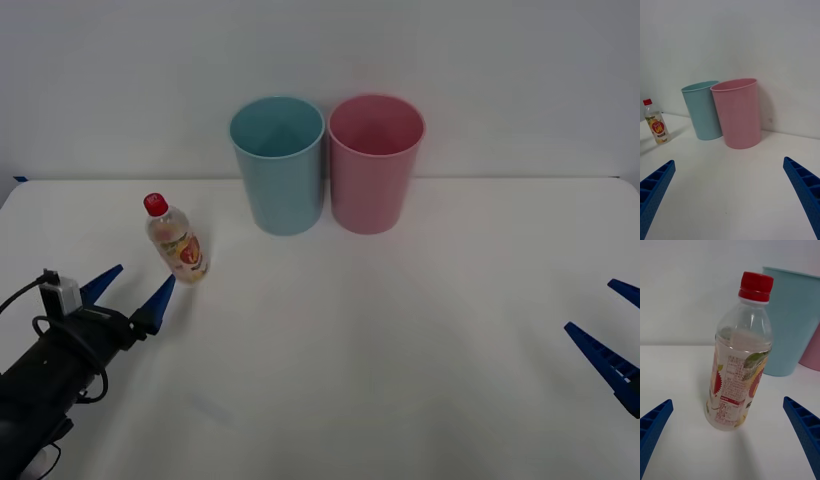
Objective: Grasp the object on the table and drop it into the matching bin: aluminum can to the light blue bin, PET bottle to the pink bin.
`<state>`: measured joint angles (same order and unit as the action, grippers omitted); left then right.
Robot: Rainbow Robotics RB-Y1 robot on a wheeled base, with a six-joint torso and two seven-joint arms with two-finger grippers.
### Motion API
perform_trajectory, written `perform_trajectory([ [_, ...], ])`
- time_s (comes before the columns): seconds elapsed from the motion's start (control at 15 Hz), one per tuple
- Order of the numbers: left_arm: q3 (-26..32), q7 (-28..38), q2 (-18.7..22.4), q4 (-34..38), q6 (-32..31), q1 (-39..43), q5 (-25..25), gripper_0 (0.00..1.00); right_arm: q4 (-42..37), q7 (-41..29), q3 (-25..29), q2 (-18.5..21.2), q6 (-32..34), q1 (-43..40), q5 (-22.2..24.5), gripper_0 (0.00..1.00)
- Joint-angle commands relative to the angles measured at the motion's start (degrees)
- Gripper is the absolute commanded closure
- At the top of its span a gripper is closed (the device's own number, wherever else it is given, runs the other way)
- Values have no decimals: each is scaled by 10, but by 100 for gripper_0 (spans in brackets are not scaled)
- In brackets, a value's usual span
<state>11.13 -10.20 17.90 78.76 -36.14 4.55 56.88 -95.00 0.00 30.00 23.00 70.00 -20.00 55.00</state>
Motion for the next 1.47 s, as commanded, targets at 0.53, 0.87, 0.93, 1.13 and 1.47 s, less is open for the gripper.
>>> perform_trajectory([
  [0.53,-18,-15,-7,-119,24,-125,10,0,0,0,0,0,0,0,0,0],
  [0.87,-27,-19,-11,-162,29,-170,10,0,0,0,0,0,0,0,0,0],
  [0.93,-30,-18,-11,-164,29,-172,9,0,0,0,0,0,0,0,0,0],
  [1.13,-33,-18,-11,-164,33,-175,8,6,0,0,0,0,0,0,0,0],
  [1.47,-32,-26,-11,-164,33,-175,7,100,0,0,0,0,0,0,0,0],
])
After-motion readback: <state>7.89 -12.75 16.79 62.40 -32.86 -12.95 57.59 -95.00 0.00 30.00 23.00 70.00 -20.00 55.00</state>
